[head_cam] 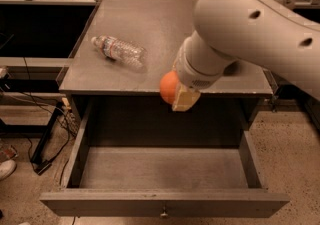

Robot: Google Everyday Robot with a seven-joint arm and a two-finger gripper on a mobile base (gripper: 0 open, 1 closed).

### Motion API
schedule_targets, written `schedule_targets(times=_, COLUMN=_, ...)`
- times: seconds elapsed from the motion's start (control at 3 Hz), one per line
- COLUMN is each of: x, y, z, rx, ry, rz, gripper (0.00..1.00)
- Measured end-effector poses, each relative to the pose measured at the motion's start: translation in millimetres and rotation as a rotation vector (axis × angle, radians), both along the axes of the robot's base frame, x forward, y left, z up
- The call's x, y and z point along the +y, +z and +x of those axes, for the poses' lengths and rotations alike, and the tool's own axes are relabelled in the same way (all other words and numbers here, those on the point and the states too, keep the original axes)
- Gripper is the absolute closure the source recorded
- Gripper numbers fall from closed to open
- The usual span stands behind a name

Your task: Pick orange from top drawer and place on counter

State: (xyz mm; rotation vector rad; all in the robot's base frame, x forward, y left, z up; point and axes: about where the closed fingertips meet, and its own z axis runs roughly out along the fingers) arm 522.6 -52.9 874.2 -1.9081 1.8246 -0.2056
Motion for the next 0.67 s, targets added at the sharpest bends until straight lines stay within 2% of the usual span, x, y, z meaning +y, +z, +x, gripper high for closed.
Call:
schedule_targets(times=0.33, x=20.2, y=21.9, z=50.6, rx=0.006, ry=0.048, rz=-0.006, gripper=1.00)
schedule_targets(times=0.67, x=22.2, y=24.5, z=51.6, rx=0.003, ry=0.050, rz=-0.004, gripper=1.00)
